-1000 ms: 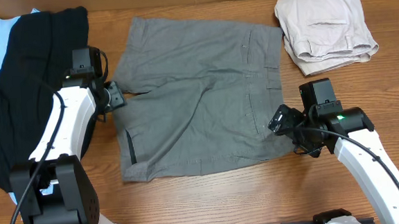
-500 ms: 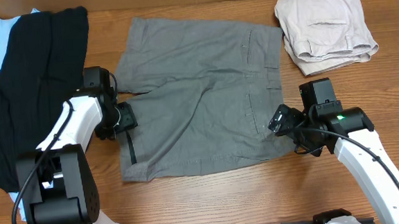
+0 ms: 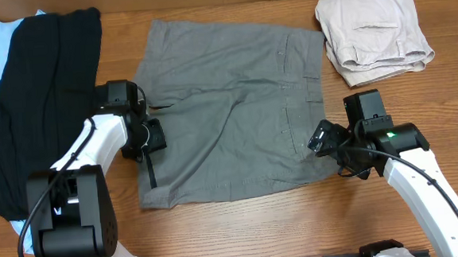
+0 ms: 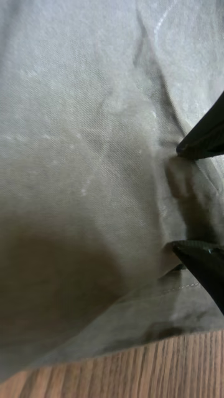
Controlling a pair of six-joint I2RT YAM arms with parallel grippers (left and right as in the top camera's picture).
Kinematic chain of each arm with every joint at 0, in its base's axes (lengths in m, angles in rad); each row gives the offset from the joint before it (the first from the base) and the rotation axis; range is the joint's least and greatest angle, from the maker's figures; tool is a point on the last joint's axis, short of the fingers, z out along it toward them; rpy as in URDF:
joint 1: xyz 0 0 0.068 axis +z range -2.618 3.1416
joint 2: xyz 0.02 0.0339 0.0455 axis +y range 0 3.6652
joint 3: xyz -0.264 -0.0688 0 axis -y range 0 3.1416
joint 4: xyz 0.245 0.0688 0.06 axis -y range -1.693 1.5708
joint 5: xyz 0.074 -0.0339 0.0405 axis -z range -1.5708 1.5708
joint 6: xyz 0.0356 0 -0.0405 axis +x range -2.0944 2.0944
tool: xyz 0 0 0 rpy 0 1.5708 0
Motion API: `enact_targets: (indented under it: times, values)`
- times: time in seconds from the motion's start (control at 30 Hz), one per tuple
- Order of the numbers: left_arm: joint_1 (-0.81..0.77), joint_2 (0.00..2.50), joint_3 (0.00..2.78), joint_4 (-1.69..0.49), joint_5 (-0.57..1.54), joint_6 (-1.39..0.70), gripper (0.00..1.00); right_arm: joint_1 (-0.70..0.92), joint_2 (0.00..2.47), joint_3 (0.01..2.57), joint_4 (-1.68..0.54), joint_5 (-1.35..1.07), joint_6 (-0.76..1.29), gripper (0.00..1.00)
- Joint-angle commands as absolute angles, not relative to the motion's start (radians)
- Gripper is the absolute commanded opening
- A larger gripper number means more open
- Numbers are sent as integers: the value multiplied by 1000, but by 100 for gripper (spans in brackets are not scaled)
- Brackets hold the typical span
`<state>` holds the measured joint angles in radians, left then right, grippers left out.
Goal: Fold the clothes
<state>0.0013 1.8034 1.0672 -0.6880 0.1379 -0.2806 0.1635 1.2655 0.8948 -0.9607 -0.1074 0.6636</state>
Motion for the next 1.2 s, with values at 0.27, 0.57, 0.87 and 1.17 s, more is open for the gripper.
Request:
enact_targets:
  times: [0.27, 0.57, 0.87, 1.17]
  values:
    - [-1, 1813, 1055, -731, 65, -265, 43, 162, 1263, 890, -955, -90, 654, 98]
    - [-1, 1813, 1055, -754, 67, -262, 43, 162, 1263, 890, -955, -91, 654, 98]
    - [-1, 1813, 1057, -726, 140, -278, 22, 162, 1263, 890, -954, -90, 654, 98]
    - [19, 1813, 1087, -731, 139, -292, 4, 162, 1263, 890, -949, -90, 655, 98]
